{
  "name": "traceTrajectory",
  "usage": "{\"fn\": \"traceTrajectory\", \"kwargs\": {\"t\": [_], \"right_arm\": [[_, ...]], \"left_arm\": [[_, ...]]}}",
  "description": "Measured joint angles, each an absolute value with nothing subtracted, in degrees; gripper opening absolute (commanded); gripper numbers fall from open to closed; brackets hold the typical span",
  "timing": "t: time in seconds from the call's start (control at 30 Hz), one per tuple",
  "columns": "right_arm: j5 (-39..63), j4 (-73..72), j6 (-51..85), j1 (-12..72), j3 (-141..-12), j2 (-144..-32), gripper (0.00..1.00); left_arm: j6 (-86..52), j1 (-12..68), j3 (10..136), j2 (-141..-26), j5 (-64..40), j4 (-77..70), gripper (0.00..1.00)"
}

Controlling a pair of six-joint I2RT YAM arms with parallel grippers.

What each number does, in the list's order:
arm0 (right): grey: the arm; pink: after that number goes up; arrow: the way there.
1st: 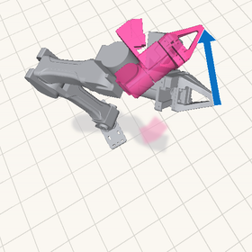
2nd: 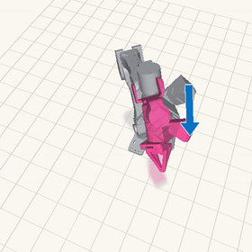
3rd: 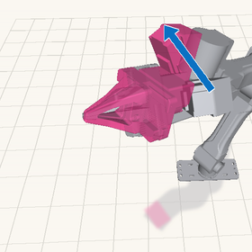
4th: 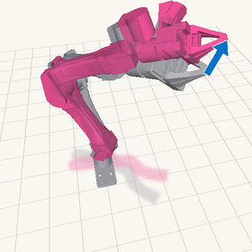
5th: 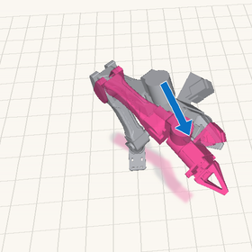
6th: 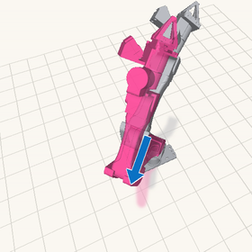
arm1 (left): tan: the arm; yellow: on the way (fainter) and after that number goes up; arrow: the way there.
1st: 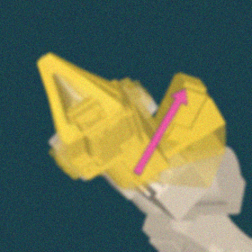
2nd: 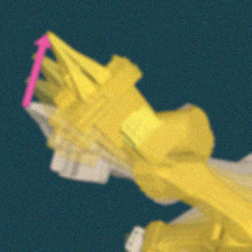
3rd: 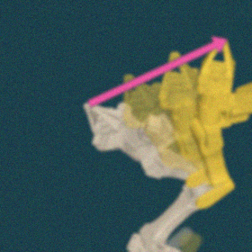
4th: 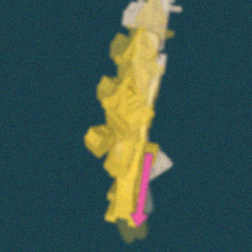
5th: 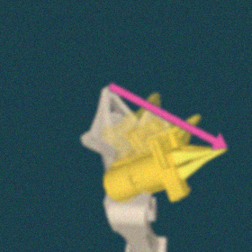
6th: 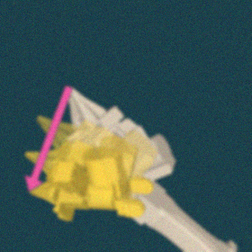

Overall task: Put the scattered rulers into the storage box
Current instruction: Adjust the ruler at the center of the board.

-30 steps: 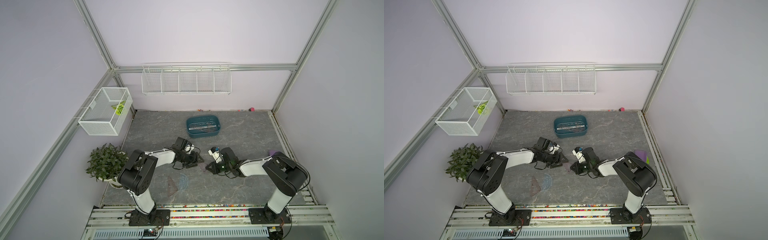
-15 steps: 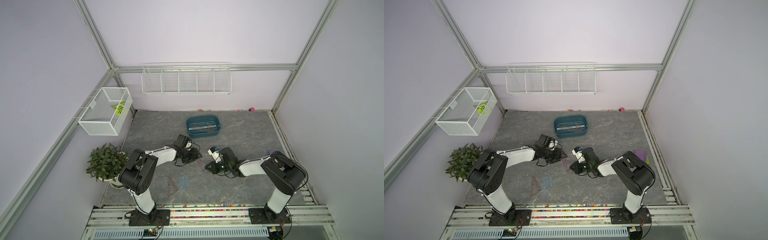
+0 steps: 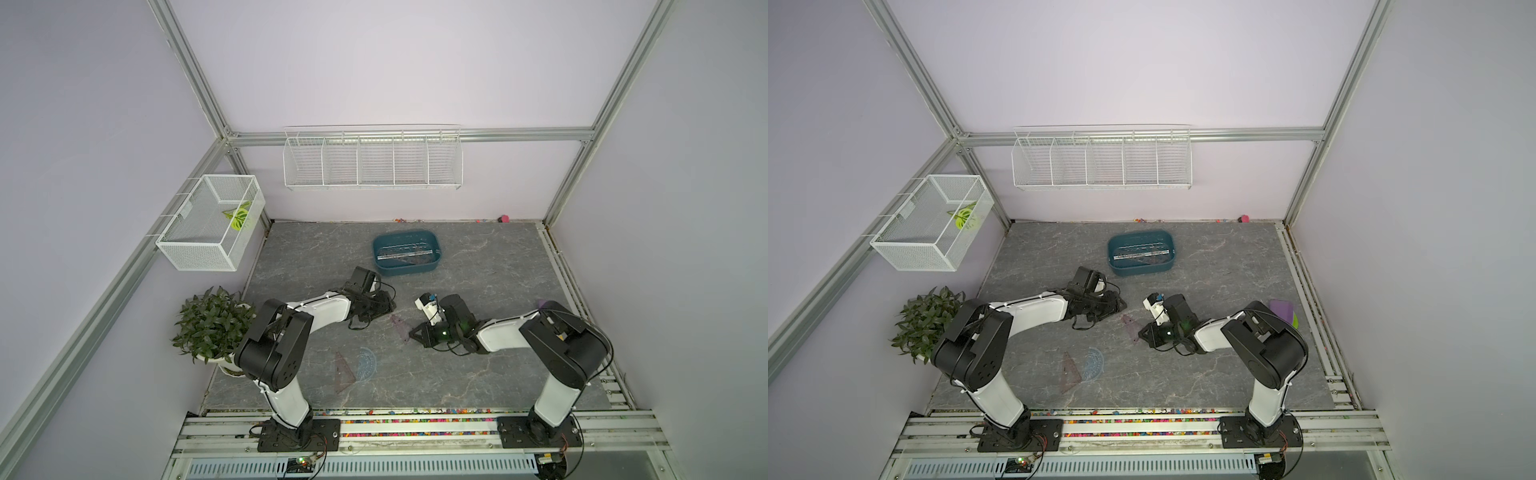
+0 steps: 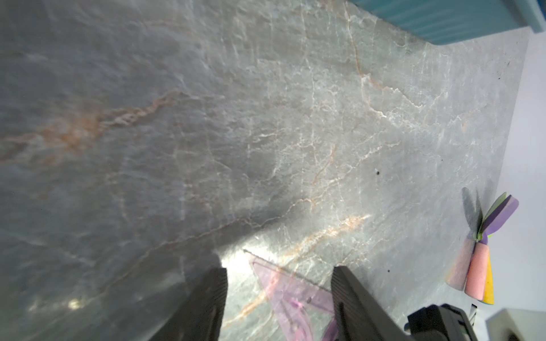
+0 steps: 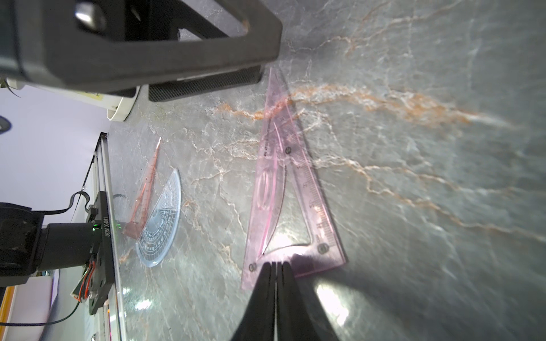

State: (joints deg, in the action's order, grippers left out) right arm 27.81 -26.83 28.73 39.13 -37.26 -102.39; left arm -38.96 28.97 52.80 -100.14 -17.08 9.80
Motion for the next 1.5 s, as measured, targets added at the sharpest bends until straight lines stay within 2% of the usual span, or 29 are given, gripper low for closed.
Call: {"fn": "traceTrajectory", "kwargs": {"t": [0.33,0.93,1.23,1.5], "right_arm": [[28.2,-25.6,28.7,36.7,-37.5,-102.4,0.10],[27.0,-15.5,27.0,34.2,-46.5,-105.5,0.10],[26.8,-13.2,26.9,33.4,-46.8,-104.6,0.10],[26.2,-10.9,27.0,32.2,-43.4,-100.8,0.10]], "left_arm": [[-38.9,28.6,53.0,-100.7,-17.7,8.3,0.62],[-38.0,28.8,52.9,-102.3,-21.5,3.8,0.61],[-35.5,30.4,50.3,-97.8,-24.5,12.2,0.63],[-33.7,34.6,55.2,-102.3,-30.3,14.9,0.63]]}}
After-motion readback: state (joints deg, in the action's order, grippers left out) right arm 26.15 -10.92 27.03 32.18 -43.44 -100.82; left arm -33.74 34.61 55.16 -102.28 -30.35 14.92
